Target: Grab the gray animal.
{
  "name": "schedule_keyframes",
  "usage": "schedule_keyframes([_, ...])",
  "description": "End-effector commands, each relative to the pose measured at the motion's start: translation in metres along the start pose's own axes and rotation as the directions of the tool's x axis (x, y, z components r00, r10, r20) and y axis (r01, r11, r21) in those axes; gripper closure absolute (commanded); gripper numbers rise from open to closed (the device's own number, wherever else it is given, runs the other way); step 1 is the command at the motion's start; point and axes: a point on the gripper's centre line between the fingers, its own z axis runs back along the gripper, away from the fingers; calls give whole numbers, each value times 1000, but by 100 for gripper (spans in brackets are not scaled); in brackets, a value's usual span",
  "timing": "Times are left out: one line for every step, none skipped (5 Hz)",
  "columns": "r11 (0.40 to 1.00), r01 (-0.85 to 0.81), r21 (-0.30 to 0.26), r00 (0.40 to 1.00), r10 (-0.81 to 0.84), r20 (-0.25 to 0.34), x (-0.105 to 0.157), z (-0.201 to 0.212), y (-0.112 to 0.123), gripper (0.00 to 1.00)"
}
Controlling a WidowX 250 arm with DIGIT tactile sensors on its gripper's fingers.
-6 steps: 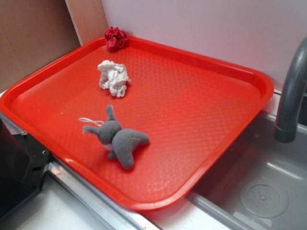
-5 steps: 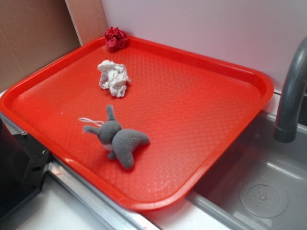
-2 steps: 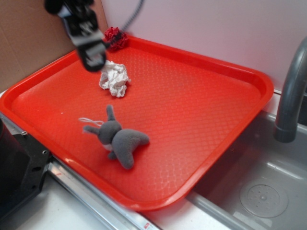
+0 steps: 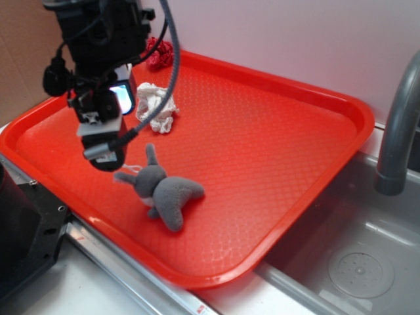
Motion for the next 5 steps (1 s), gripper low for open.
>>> schedule_keyframes([988, 144, 52, 989, -142, -43, 8, -16, -6, 0])
schedule_keyframes([980, 176, 91, 984, -172, -49, 22, -28, 7, 0])
schedule_keyframes([960, 267, 81, 961, -259, -97, 31, -44, 16, 0])
schedule_keyframes([938, 348, 17, 934, -345, -90, -1, -61, -1, 0])
schedule_keyframes([918, 392, -66, 914, -397, -86, 8, -69, -4, 0])
